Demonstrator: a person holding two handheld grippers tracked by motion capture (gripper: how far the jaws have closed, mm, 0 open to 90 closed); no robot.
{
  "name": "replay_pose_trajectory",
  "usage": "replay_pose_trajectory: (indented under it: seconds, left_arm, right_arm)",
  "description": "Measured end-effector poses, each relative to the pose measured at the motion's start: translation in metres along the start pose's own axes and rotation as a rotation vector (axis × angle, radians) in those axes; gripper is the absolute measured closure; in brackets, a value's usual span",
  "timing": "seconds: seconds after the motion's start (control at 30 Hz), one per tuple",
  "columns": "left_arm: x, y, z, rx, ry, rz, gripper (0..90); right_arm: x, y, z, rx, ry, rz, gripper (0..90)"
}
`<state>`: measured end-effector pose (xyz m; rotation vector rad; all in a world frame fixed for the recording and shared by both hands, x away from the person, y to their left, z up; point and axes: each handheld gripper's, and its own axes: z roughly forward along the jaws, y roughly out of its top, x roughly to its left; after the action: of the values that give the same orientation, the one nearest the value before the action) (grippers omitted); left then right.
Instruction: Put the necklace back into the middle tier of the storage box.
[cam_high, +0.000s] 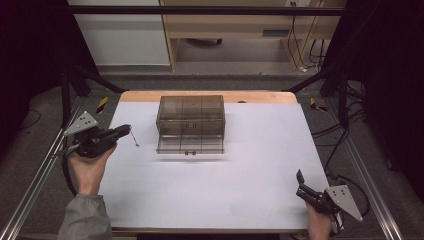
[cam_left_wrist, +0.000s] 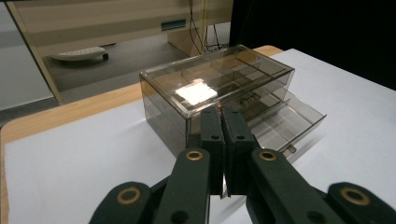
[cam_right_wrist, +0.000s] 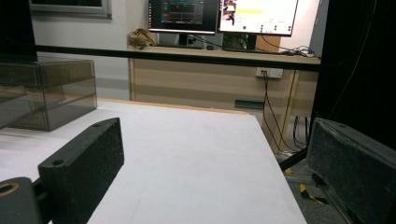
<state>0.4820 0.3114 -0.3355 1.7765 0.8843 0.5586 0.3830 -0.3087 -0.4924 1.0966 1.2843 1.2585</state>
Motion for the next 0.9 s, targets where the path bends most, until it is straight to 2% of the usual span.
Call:
replay_pose_trajectory:
  seconds: [0.43,0.73,0.9]
  left_arm:
    - [-0.018,0.039,0.009,-0.022,-0.030,0.056,87.5]
    - [-0.032,0.056,0.027,-0.041,-0.062,0.078,87.5]
    - [-0.040,0.062,0.043,-0.036,-0.083,0.083,87.5]
  right_arm:
    - [0.000,0.000,0.000,0.001,0.000,0.002,4.5]
    - [0.000,0.000,0.000,0.000,0.000,0.004,4.5]
    - [0.000,0.000,0.000,-0.001,0.000,0.004,4.5]
